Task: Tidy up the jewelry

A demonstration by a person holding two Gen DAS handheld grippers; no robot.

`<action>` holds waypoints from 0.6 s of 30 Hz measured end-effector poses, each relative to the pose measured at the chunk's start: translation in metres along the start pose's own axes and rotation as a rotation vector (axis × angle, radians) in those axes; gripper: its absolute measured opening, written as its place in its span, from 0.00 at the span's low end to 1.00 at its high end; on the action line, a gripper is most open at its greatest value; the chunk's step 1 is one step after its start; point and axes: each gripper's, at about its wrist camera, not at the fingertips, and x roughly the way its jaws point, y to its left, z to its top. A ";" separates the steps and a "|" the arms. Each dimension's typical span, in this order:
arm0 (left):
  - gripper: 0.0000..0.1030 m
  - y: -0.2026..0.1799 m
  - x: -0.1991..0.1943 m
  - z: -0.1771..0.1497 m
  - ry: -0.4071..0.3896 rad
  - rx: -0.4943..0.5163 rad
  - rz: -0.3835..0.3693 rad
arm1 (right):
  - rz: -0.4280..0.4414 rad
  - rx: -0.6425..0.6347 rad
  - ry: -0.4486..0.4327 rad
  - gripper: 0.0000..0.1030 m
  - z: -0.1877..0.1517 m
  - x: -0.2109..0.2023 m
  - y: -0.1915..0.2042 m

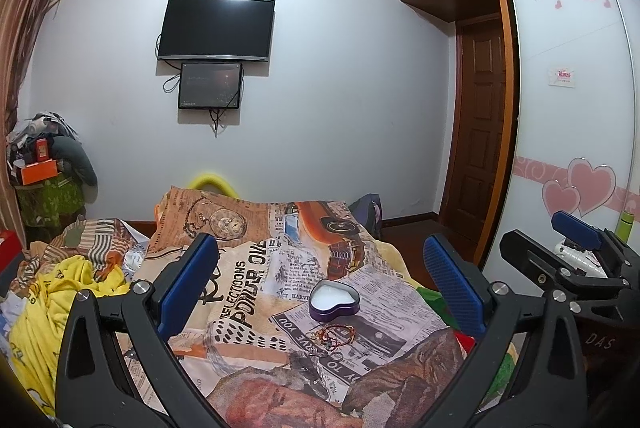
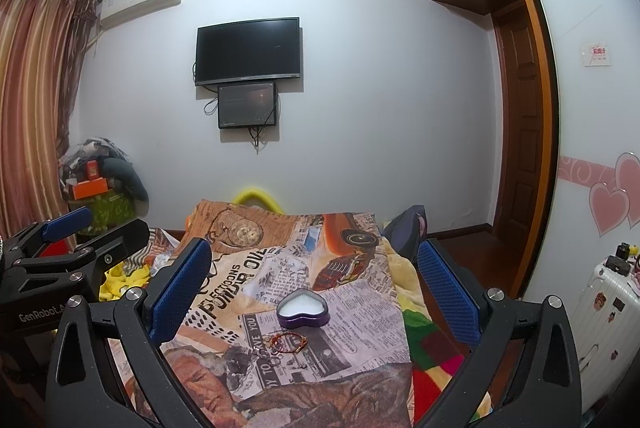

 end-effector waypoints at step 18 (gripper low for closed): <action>1.00 0.003 0.004 0.003 0.018 -0.007 -0.006 | -0.003 0.000 0.017 0.99 0.000 0.004 -0.003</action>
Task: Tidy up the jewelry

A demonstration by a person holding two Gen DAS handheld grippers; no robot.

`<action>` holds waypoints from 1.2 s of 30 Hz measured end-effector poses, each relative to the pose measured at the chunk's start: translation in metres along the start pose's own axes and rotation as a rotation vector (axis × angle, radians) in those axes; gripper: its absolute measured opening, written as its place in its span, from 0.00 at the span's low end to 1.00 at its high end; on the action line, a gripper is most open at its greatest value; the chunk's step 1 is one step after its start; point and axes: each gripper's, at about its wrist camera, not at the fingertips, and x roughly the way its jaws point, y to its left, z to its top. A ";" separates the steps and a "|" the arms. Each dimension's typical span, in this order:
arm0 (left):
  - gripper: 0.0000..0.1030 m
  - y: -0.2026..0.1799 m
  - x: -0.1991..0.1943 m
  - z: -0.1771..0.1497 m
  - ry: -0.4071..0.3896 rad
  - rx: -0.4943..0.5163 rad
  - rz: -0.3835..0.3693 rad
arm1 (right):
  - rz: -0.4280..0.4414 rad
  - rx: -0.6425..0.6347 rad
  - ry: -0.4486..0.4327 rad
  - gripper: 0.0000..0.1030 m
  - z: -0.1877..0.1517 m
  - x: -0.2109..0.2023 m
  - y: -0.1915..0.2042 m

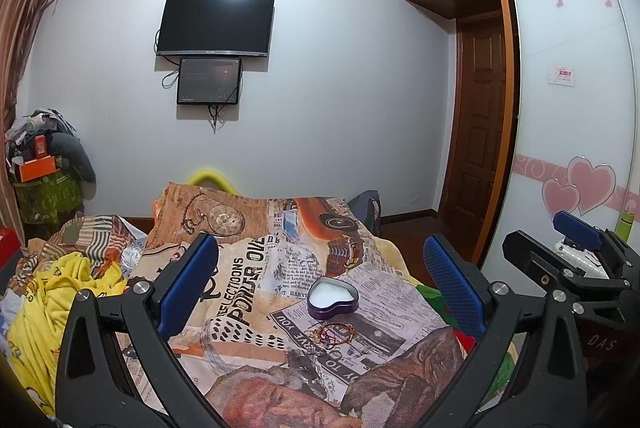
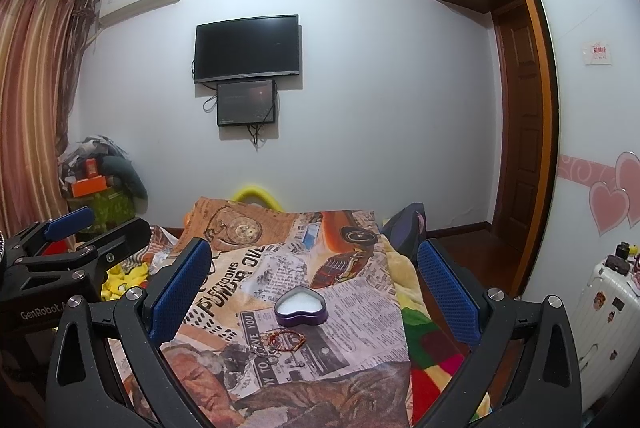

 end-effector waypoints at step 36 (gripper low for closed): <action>1.00 0.041 0.097 -0.035 0.229 -0.049 0.079 | -0.032 0.013 0.206 0.99 -0.034 0.073 -0.019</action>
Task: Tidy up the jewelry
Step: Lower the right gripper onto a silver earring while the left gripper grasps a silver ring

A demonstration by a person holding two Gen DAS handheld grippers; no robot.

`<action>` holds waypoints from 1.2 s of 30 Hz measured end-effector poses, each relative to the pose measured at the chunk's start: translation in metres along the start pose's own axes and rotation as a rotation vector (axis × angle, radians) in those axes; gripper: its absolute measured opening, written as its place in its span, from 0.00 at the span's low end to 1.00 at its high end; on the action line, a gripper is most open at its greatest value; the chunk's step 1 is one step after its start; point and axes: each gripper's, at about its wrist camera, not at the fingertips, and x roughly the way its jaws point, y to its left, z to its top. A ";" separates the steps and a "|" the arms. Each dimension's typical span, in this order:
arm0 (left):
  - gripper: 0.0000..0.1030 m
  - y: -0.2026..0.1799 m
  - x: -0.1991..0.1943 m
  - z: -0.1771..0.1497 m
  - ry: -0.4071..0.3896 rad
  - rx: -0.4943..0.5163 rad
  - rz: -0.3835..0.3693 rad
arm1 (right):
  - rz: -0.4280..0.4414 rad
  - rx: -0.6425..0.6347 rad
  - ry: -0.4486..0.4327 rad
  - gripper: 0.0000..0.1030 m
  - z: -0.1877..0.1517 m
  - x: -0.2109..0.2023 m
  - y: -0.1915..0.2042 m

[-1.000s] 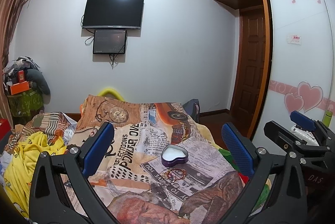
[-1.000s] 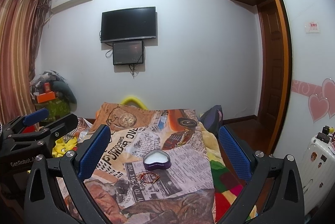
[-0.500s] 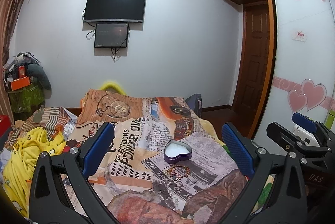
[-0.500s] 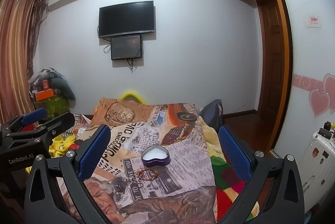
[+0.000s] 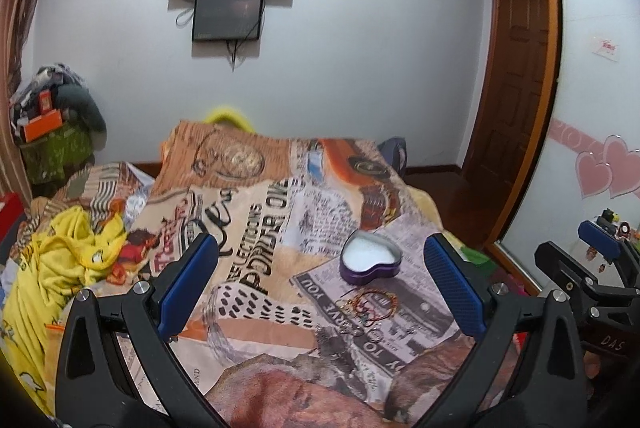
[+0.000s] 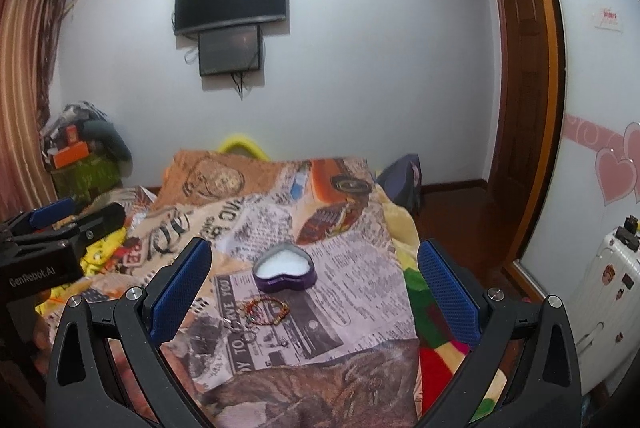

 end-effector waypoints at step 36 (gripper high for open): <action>0.51 -0.012 0.160 -0.090 0.513 0.114 -0.185 | 0.175 -0.029 0.496 0.51 -0.089 0.135 0.002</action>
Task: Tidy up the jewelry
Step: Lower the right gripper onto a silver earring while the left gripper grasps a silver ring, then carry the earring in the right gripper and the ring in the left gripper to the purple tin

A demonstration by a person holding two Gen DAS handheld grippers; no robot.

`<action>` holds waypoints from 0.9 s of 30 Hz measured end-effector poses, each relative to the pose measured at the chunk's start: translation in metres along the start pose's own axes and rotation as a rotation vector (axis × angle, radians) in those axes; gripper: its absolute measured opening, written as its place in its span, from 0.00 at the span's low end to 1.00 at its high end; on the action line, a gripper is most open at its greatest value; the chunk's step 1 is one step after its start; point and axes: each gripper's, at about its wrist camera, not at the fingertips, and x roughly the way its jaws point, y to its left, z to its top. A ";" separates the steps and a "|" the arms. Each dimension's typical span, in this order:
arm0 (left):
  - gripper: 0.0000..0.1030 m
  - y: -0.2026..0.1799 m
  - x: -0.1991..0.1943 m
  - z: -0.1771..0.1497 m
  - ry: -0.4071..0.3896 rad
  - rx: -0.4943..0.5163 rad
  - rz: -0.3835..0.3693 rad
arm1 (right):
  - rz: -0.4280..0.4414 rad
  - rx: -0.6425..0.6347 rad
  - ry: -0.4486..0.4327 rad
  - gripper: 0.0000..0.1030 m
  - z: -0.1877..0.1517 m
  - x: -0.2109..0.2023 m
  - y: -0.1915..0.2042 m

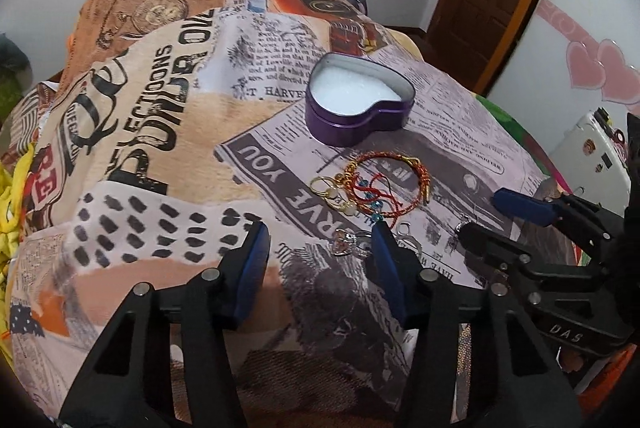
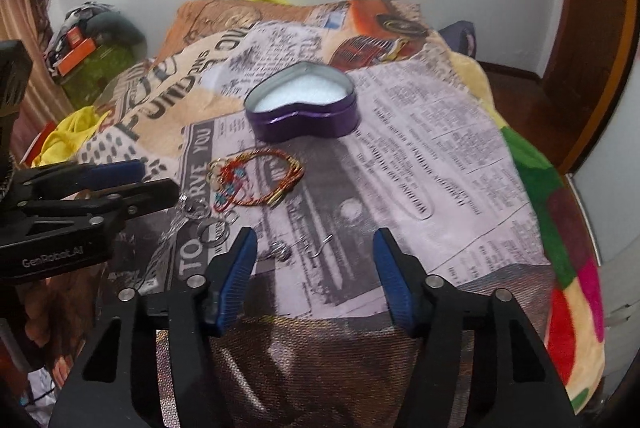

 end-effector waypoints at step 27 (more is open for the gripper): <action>0.11 -0.009 -0.005 -0.001 -0.012 0.047 -0.014 | 0.016 -0.019 -0.005 0.09 0.002 -0.001 0.008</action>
